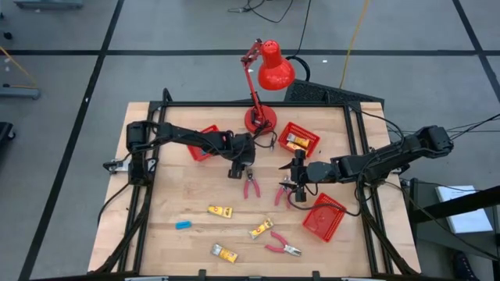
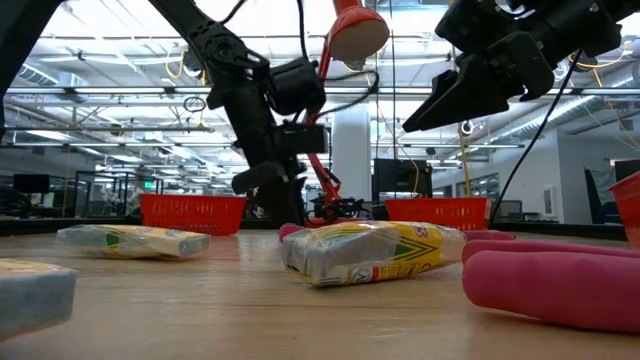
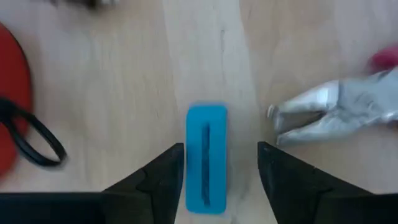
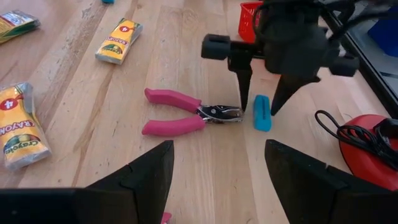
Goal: Pick & Place School Supplies
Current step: Put the blue eraser into the left red bin
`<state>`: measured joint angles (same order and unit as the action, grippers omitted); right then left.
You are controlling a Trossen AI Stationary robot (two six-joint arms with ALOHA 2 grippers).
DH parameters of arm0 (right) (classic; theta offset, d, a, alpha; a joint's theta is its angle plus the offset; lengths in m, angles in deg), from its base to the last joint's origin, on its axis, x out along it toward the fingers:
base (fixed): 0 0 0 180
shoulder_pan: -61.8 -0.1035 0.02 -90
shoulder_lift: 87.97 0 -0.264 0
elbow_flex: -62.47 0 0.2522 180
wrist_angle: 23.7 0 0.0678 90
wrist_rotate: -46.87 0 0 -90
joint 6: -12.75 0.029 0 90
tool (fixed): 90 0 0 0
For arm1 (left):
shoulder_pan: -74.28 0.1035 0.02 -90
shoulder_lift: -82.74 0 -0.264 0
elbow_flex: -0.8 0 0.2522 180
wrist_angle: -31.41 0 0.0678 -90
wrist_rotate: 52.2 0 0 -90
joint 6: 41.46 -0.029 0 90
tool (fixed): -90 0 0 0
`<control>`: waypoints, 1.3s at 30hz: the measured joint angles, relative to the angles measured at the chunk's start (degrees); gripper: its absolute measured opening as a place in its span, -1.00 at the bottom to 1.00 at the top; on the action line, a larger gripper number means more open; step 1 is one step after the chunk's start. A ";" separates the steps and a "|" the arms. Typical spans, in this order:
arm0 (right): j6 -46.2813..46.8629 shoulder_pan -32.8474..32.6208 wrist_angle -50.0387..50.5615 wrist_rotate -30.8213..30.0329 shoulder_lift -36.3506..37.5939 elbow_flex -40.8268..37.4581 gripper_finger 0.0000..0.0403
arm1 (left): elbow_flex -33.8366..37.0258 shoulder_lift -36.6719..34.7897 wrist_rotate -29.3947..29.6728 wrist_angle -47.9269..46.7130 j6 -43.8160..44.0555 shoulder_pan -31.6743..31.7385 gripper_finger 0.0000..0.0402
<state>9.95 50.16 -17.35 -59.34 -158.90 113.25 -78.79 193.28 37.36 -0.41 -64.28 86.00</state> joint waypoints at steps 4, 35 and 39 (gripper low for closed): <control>0.70 0.00 0.09 0.00 0.00 -0.02 0.20 | -0.19 1.53 0.52 0.70 0.94 0.50 -0.05; 0.65 0.00 0.35 -0.07 -0.02 -0.02 0.20 | 0.28 -3.88 13.66 -3.23 1.54 -3.20 -0.99; 0.49 0.00 0.38 -0.09 -0.02 -0.02 0.20 | 0.22 -6.47 13.58 -3.24 1.78 -3.24 -0.99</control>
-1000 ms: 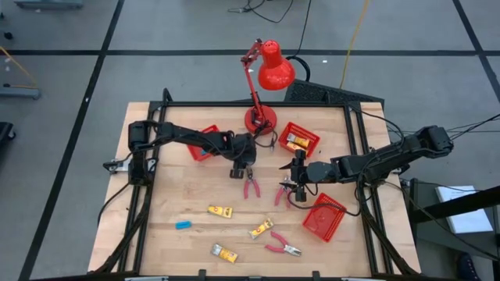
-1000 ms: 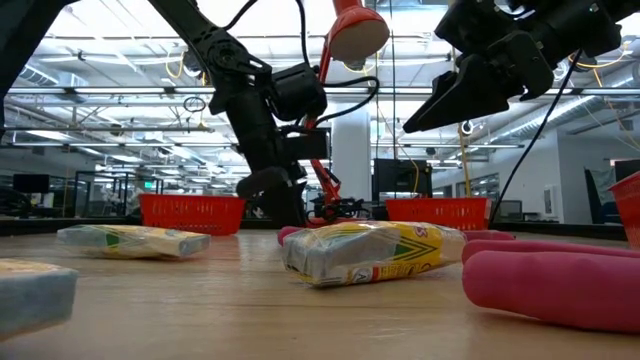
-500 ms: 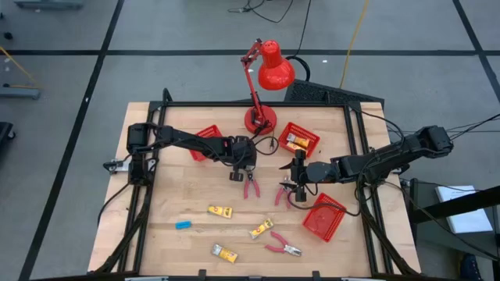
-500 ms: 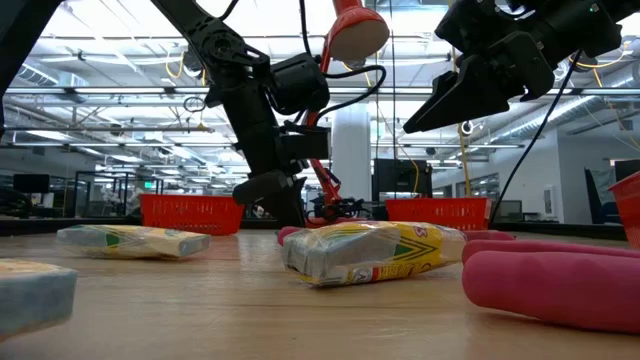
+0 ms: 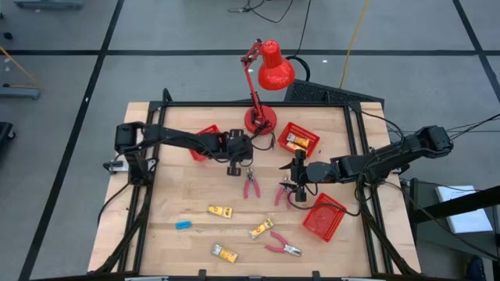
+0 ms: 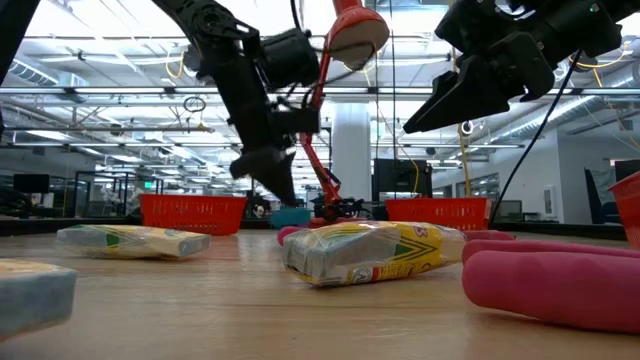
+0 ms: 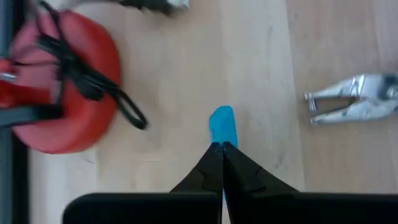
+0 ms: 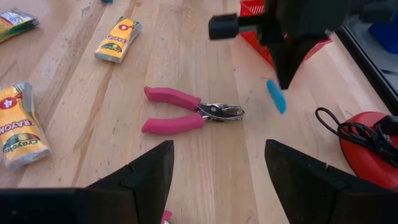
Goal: Pick & Place School Supplies
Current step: Put the blue eraser into the left red bin
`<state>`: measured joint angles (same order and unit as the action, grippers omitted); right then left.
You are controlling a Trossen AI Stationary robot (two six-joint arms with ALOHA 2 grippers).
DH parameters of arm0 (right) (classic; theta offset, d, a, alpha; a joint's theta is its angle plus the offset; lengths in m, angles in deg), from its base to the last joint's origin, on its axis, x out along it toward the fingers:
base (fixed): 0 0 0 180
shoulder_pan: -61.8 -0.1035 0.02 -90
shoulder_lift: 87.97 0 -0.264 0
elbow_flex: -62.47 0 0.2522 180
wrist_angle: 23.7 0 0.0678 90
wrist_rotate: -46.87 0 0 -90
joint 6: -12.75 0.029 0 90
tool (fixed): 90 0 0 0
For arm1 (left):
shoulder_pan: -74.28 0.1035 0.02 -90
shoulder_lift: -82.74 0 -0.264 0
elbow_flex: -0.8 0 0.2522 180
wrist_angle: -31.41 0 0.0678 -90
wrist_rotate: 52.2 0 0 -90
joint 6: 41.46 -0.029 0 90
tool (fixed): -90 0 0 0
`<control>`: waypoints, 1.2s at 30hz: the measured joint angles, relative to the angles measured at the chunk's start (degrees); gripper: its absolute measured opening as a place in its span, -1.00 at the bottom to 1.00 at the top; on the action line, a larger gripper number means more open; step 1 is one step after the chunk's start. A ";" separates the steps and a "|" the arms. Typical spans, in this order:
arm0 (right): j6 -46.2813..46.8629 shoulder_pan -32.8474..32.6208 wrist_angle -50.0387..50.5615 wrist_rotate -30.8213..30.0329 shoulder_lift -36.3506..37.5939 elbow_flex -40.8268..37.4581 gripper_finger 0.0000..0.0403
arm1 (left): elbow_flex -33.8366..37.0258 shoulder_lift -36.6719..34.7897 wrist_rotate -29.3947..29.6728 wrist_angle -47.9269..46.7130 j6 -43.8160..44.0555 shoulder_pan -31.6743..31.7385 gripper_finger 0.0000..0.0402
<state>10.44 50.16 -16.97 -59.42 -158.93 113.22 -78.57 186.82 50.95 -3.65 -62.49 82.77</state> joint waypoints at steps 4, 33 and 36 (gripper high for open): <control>-0.05 0.00 0.01 -0.01 0.00 0.00 0.20 | 0.00 -2.73 0.95 -1.25 0.22 0.00 -0.99; -0.34 0.02 0.46 -0.13 0.02 0.00 0.20 | 4.41 3.45 -5.17 7.40 2.73 4.61 -0.05; -0.46 0.02 0.45 -0.13 0.01 0.00 0.20 | 4.41 3.45 -8.50 7.82 2.74 4.56 0.02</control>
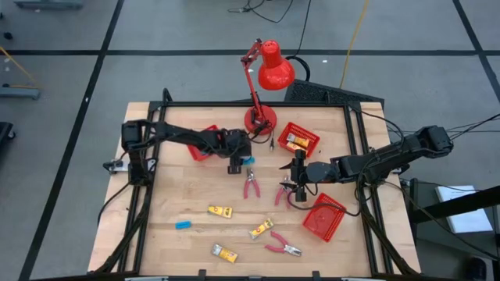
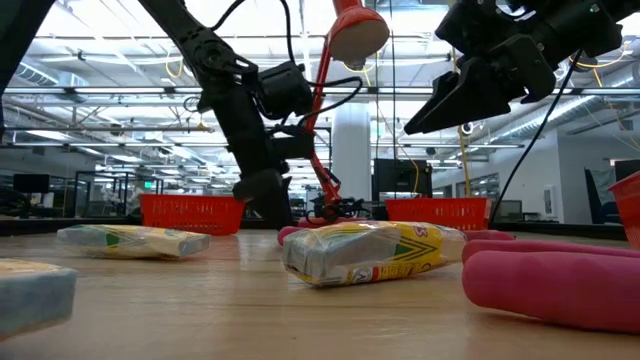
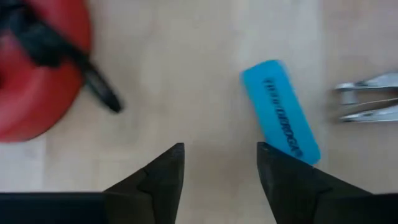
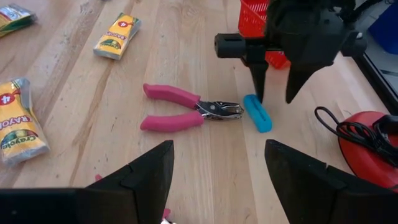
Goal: Pick & Place School Supplies
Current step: Put the blue eraser into the left red bin
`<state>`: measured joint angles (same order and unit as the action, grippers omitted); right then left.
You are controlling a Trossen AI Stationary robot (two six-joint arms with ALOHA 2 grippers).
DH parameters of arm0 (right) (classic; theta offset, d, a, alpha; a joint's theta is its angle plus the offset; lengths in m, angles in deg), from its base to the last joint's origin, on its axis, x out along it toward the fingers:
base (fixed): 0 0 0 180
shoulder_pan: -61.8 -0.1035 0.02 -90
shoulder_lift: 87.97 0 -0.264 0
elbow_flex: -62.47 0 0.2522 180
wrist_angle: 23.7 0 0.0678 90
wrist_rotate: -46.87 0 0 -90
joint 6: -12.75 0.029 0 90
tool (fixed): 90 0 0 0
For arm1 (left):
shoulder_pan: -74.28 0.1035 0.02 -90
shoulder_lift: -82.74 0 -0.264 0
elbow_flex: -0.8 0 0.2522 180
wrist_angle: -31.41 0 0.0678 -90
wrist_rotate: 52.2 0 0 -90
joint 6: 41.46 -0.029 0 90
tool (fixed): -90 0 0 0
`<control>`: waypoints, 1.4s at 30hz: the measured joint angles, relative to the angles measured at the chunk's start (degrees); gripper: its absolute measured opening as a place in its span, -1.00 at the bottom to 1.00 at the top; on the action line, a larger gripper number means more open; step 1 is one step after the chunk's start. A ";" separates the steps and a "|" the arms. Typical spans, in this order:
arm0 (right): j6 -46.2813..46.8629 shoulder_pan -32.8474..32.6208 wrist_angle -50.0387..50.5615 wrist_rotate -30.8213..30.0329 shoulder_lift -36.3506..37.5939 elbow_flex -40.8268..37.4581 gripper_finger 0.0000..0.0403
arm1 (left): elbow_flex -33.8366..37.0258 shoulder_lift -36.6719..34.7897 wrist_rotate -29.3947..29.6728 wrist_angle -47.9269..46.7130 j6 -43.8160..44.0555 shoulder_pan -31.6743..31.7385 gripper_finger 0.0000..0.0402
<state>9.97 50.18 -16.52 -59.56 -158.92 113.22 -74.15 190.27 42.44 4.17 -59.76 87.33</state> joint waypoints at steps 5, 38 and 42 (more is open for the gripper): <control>0.12 0.00 0.18 -0.02 0.00 0.00 0.20 | 0.00 0.00 -0.29 0.05 0.28 -0.81 0.02; 0.60 0.00 1.26 0.00 0.01 0.00 0.20 | -3.70 4.68 -7.28 1.64 13.44 -1.76 -0.05; 0.60 0.00 1.26 -0.09 0.00 0.00 0.20 | -3.76 5.38 -5.78 1.78 13.79 -2.66 -0.19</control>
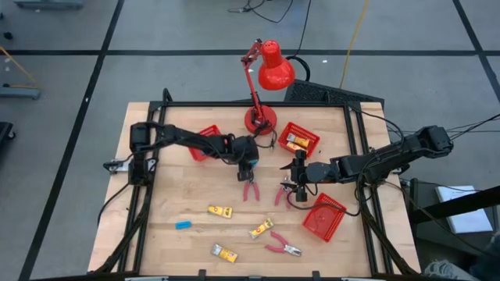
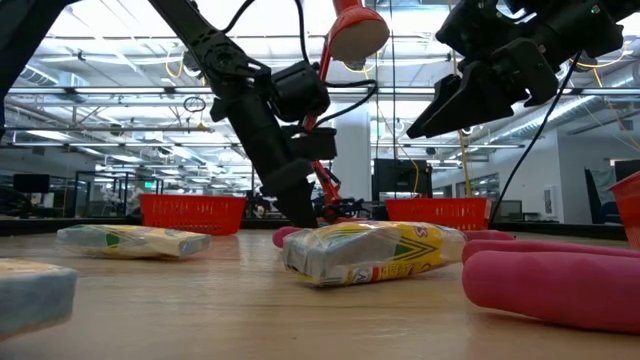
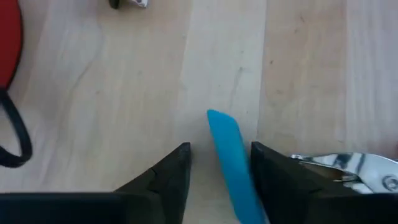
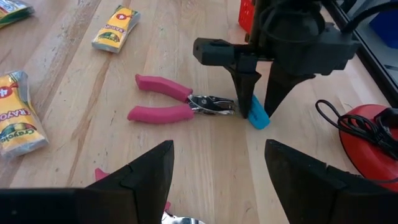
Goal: Pick & Place School Supplies
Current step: Put the blue eraser into the left red bin
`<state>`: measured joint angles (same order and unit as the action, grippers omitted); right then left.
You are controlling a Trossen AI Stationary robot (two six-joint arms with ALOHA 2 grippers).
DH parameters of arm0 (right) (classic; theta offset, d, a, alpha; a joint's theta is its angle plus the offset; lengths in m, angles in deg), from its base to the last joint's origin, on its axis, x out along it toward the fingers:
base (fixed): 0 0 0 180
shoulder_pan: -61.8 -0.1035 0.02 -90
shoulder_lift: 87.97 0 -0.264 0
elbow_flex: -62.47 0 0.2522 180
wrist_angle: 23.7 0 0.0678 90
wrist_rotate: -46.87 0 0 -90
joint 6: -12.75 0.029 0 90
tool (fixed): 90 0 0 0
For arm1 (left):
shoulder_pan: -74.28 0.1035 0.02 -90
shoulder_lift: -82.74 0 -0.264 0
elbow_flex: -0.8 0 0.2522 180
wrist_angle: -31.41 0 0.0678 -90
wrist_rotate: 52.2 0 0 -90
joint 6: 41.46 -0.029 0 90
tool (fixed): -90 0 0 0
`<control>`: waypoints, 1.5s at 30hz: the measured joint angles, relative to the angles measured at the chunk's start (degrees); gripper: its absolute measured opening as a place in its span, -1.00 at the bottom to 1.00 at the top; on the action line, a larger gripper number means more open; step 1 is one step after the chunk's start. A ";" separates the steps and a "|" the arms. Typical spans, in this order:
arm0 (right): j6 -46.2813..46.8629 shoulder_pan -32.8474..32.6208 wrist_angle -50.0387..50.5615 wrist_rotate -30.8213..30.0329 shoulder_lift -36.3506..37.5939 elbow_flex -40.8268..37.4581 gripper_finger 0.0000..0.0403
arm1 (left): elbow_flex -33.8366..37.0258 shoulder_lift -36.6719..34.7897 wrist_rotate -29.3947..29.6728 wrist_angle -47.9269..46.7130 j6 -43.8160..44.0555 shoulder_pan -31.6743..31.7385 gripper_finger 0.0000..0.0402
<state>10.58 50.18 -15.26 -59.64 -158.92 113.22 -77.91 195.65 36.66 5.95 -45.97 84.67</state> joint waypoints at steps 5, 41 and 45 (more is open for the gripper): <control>0.00 0.00 -0.02 -0.04 -0.01 0.00 0.20 | -0.03 0.87 0.93 0.52 -2.51 -1.43 -0.80; -0.07 0.00 -0.30 0.04 -0.01 0.02 0.20 | 24.47 -37.03 19.34 -4.25 1.27 9.24 -0.85; -0.04 0.00 -0.48 0.04 -0.01 0.02 0.20 | 26.43 -37.99 18.55 -4.69 1.34 12.96 -0.85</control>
<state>10.54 50.18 -15.74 -59.60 -158.93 113.25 -51.48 157.67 55.21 1.26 -44.63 97.63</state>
